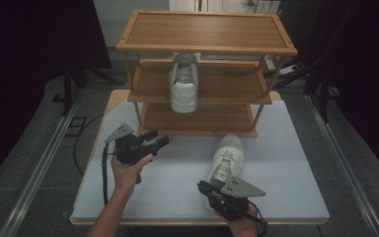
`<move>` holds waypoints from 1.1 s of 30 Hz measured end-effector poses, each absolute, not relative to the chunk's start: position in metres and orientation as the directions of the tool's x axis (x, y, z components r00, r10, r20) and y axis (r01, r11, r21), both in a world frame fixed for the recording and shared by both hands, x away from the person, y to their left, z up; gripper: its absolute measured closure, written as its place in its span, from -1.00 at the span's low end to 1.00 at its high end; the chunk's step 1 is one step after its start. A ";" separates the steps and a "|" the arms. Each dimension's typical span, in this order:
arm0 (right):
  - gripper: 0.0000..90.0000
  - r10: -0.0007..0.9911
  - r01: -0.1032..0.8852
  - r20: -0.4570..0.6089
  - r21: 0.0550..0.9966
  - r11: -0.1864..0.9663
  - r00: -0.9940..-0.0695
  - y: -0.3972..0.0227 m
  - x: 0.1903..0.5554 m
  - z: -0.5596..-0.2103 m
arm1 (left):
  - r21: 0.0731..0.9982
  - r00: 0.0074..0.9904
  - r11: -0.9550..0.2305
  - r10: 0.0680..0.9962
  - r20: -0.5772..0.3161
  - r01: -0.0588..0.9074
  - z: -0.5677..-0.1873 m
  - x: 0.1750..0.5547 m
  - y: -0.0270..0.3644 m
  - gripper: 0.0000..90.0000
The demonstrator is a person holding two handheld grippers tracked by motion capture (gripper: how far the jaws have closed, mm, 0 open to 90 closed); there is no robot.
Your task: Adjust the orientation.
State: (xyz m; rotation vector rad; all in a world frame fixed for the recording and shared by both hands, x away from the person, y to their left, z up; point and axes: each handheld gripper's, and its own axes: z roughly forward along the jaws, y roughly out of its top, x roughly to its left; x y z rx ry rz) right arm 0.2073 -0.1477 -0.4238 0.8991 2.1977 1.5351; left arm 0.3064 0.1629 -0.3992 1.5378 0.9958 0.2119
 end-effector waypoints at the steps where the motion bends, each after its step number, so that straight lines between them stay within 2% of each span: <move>1: 0.92 0.652 0.316 0.095 0.920 0.231 -0.752 -0.147 0.208 -0.424 | 0.875 0.609 0.099 0.681 -0.407 0.474 -0.406 0.304 0.165 -0.13; 8: 0.98 0.671 0.341 0.074 0.898 0.277 -0.738 -0.133 0.214 -0.431 | 0.831 0.566 0.117 0.680 -0.466 0.544 -0.441 0.292 0.181 -0.14; 17: 0.99 0.728 0.353 0.003 0.876 0.329 -0.686 -0.132 0.209 -0.436 | 0.779 0.520 0.121 0.680 -0.517 0.616 -0.458 0.288 0.195 -0.15; 33: 0.98 0.759 0.392 0.058 0.880 0.267 -0.648 -0.185 0.184 -0.436 | 0.763 0.523 0.108 0.666 -0.532 0.638 -0.465 0.288 0.194 -0.15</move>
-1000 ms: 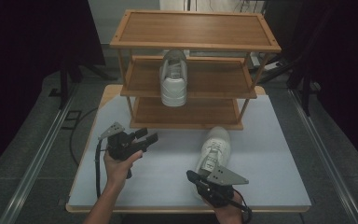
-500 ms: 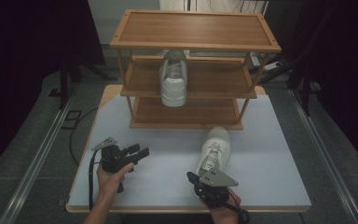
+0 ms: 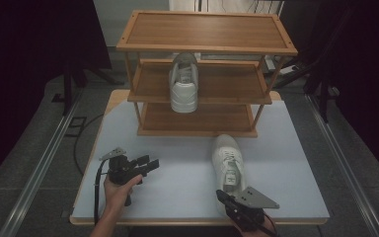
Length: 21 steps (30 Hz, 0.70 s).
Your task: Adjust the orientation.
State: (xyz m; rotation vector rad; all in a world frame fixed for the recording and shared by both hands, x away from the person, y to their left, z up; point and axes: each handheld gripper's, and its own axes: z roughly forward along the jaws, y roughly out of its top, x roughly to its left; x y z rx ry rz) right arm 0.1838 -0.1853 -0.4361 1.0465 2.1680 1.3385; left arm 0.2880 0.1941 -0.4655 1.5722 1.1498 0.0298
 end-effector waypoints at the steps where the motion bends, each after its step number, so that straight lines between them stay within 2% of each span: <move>1: 0.98 0.763 0.393 0.062 0.882 0.260 -0.644 -0.190 0.182 -0.436 | 0.761 0.521 0.112 0.665 -0.535 0.639 -0.466 0.288 0.195 -0.15; 11: 0.97 0.792 0.443 0.146 0.881 0.169 -0.593 -0.236 0.184 -0.440 | 0.746 0.498 0.144 0.661 -0.561 0.650 -0.469 0.289 0.199 -0.15; 16: 0.95 0.786 0.441 0.150 0.882 0.168 -0.600 -0.240 0.187 -0.439 | 0.748 0.501 0.143 0.659 -0.561 0.648 -0.469 0.288 0.199 -0.15; 21: 0.78 0.751 0.430 0.197 0.894 0.126 -0.630 -0.238 0.186 -0.435 | 0.747 0.503 0.143 0.655 -0.564 0.650 -0.469 0.287 0.199 -0.15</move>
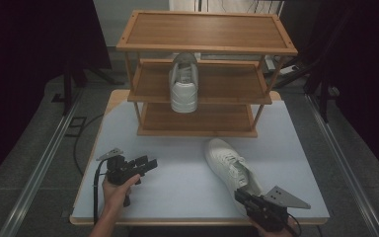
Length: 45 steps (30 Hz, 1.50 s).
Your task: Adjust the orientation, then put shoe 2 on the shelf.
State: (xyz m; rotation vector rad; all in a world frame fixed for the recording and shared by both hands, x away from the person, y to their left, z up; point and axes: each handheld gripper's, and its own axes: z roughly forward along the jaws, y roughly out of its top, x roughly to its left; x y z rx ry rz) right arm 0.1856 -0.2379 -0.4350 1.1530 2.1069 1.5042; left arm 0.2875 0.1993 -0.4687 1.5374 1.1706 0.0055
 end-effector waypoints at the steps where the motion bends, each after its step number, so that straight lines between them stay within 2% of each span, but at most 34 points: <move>1: 0.73 0.741 0.417 0.197 0.901 0.122 -0.642 -0.237 0.185 -0.431 | 0.747 0.503 0.142 0.656 -0.563 0.650 -0.469 0.287 0.199 -0.15; 8: 0.25 0.742 0.342 0.152 0.933 0.110 -0.653 -0.245 0.194 -0.405 | 0.745 0.499 0.145 0.657 -0.565 0.652 -0.468 0.286 0.198 -0.15; 14: 0.14 0.757 0.314 0.135 0.944 0.097 -0.639 -0.261 0.215 -0.393 | 0.739 0.495 0.151 0.652 -0.574 0.657 -0.468 0.287 0.196 -0.15; 17: 0.09 0.762 0.346 0.155 0.933 0.096 -0.629 -0.269 0.230 -0.394 | 0.742 0.498 0.146 0.654 -0.569 0.655 -0.468 0.286 0.195 -0.15; 29: 0.10 0.765 0.448 0.160 0.875 0.183 -0.624 -0.273 0.267 -0.420 | 0.739 0.488 0.137 0.670 -0.559 0.660 -0.471 0.285 0.196 -0.15; 38: 0.16 0.786 0.494 0.082 0.816 0.300 -0.613 -0.260 0.284 -0.435 | 0.742 0.486 0.125 0.682 -0.547 0.658 -0.473 0.286 0.196 -0.15; 40: 0.26 0.796 0.513 0.069 0.797 0.319 -0.602 -0.257 0.289 -0.443 | 0.743 0.487 0.124 0.682 -0.545 0.658 -0.473 0.285 0.196 -0.15; 41: 0.37 0.801 0.512 0.071 0.802 0.309 -0.595 -0.258 0.290 -0.445 | 0.742 0.485 0.127 0.682 -0.547 0.658 -0.473 0.285 0.197 -0.15; 45: 0.62 0.807 0.493 0.074 0.823 0.282 -0.586 -0.261 0.290 -0.446 | 0.741 0.480 0.134 0.683 -0.550 0.658 -0.473 0.285 0.200 -0.15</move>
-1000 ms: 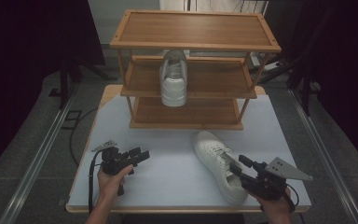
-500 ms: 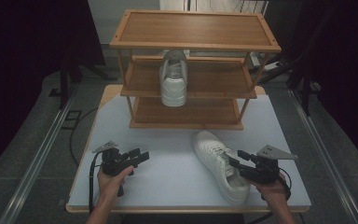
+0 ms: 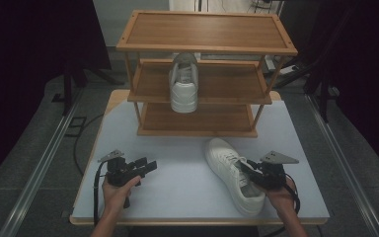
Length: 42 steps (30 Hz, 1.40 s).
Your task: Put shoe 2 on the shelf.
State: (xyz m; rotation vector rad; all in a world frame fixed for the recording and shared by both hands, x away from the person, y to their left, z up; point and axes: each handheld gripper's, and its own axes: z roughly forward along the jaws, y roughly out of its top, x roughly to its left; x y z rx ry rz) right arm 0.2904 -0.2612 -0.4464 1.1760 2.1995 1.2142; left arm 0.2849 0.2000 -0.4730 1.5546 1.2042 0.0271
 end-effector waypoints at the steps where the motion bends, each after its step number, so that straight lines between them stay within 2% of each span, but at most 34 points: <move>1: 0.66 0.809 0.487 0.066 0.826 0.284 -0.584 -0.260 0.289 -0.446 | 0.741 0.479 0.135 0.684 -0.550 0.658 -0.473 0.285 0.200 -0.15; 7: 0.79 0.815 0.470 0.055 0.838 0.277 -0.578 -0.259 0.287 -0.445 | 0.739 0.476 0.131 0.688 -0.548 0.661 -0.475 0.285 0.199 -0.14; 19: 0.82 0.764 0.444 0.143 0.873 0.203 -0.630 -0.257 0.277 -0.437 | 0.735 0.472 0.124 0.693 -0.545 0.667 -0.477 0.286 0.199 -0.14; 30: 0.82 0.699 0.394 0.186 0.907 0.149 -0.691 -0.245 0.266 -0.407 | 0.726 0.457 0.150 0.687 -0.565 0.672 -0.479 0.286 0.202 -0.14; 42: 0.82 0.698 0.369 0.225 0.928 0.060 -0.680 -0.241 0.256 -0.367 | 0.725 0.451 0.155 0.691 -0.565 0.671 -0.480 0.285 0.205 -0.14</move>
